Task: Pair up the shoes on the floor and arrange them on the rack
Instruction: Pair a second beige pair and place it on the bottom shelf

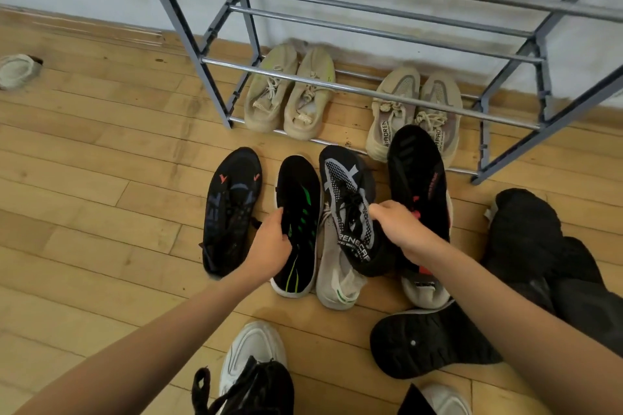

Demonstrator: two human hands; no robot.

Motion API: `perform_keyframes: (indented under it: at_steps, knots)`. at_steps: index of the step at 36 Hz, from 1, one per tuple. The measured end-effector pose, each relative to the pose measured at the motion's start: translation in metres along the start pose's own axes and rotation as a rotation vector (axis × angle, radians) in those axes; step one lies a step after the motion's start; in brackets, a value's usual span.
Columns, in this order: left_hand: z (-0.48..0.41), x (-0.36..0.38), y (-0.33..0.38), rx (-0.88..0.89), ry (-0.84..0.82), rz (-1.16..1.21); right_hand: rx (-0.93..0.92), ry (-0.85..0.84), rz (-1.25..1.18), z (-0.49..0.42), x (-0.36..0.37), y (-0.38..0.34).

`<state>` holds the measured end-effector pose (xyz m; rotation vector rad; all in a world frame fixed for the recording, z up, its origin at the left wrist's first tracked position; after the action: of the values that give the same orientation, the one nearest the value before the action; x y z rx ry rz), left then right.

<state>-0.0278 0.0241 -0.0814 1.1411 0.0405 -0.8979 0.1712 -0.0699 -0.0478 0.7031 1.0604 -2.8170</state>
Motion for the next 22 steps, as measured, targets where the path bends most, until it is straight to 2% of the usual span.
perform_keyframes:
  at_steps: [5, 7, 9, 11, 14, 18, 22]
  knots:
    - [0.007, 0.011, 0.009, 0.123, -0.015, -0.207, 0.015, 0.026, 0.039, -0.002, 0.011, 0.007]
    - [0.009, 0.015, 0.010, 0.142, -0.021, -0.304, -0.015, 0.032, 0.125, -0.002, 0.013, 0.003]
    - [0.012, 0.019, 0.012, 0.196, 0.007, -0.415, -0.044, 0.046, 0.367, 0.003, 0.013, -0.002]
    - [0.016, 0.022, 0.021, 0.322, 0.053, -0.527, -0.087, 0.076, 0.685, 0.009, 0.011, -0.006]
    - [0.020, 0.035, 0.044, 0.510, 0.012, -0.497, -0.202, 0.153, 0.928, 0.019, 0.010, -0.009]
    - [0.019, 0.066, 0.070, 0.520, -0.160, -0.407, -0.356, 0.211, 0.914, 0.032, 0.003, -0.011]
    - [0.013, 0.083, 0.082, 0.530, -0.156, -0.780, -0.423, 0.240, 0.804, 0.043, -0.027, -0.002]
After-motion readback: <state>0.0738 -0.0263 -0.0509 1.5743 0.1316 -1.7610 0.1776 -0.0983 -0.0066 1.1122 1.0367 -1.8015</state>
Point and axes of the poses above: each hand's wrist, its own z-axis away from the middle knuckle, its own x-axis out of the palm, y = z × x, the point moved 6 cm from there along -z, towards the middle knuckle, and after that the axes turned 9 degrees about z, right-handed, at the moved point
